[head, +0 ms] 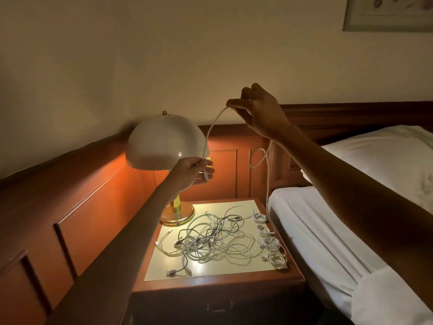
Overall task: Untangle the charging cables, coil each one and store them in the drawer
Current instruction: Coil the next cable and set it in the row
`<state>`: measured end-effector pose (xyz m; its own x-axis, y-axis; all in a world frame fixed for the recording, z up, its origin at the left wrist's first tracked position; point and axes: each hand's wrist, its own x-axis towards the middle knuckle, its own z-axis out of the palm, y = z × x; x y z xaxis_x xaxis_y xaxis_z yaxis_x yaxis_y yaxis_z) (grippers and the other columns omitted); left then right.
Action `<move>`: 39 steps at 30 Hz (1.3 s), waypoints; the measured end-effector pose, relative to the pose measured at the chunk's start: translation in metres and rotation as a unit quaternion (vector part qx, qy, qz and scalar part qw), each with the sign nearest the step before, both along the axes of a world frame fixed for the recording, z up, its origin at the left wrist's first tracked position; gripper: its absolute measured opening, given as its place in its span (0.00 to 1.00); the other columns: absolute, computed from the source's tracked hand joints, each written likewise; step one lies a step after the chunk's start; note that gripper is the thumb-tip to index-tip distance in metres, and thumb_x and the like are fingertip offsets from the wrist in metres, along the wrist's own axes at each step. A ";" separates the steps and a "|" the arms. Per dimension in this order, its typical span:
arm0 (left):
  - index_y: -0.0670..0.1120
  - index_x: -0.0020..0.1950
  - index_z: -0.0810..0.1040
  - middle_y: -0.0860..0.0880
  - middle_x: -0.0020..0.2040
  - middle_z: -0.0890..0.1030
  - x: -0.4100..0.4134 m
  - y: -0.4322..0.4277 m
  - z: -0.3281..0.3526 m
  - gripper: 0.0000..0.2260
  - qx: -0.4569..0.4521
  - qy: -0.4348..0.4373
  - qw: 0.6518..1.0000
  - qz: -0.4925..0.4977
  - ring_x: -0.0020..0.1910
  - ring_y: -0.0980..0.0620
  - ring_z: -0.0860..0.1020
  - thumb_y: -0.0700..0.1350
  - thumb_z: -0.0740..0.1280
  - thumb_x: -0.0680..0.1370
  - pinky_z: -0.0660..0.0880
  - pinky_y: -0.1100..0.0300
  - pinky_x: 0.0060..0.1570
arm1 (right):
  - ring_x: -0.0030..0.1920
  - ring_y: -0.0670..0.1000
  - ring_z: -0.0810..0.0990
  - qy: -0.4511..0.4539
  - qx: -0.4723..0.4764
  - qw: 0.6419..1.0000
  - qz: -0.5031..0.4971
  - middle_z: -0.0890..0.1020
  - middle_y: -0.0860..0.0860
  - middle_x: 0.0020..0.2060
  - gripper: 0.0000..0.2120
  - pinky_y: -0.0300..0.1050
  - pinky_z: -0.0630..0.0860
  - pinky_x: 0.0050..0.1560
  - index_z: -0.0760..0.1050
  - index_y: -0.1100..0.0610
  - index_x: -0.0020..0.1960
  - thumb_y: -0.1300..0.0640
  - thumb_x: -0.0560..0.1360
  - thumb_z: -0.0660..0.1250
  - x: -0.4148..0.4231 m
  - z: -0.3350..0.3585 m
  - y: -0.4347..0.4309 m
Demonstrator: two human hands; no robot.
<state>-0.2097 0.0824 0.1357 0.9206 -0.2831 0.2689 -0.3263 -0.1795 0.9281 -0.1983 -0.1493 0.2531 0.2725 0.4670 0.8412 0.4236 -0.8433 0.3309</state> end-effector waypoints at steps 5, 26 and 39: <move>0.39 0.53 0.79 0.43 0.43 0.84 -0.027 0.022 0.017 0.13 0.029 0.028 0.995 -0.086 0.45 0.45 0.84 0.46 0.60 0.83 0.81 0.55 0.48 | 0.45 0.49 0.82 0.168 0.067 0.983 0.016 0.86 0.50 0.48 0.10 0.39 0.77 0.43 0.83 0.52 0.58 0.56 0.80 0.65 -0.028 0.024 0.000; 0.41 0.55 0.79 0.49 0.37 0.81 -0.083 0.049 0.031 0.12 -0.147 0.110 0.973 -0.137 0.34 0.55 0.80 0.46 0.61 0.81 0.78 0.63 0.34 | 0.36 0.53 0.81 0.555 0.333 0.708 0.283 0.81 0.52 0.34 0.10 0.48 0.81 0.40 0.82 0.54 0.53 0.55 0.82 0.62 -0.099 -0.081 0.047; 0.40 0.58 0.80 0.42 0.51 0.84 -0.090 0.034 -0.022 0.13 -0.073 0.154 0.963 -0.210 0.47 0.47 0.84 0.44 0.63 0.78 0.80 0.57 0.48 | 0.23 0.43 0.66 0.438 0.448 0.734 0.263 0.73 0.45 0.24 0.09 0.37 0.62 0.25 0.84 0.55 0.53 0.56 0.81 0.66 -0.071 -0.140 0.067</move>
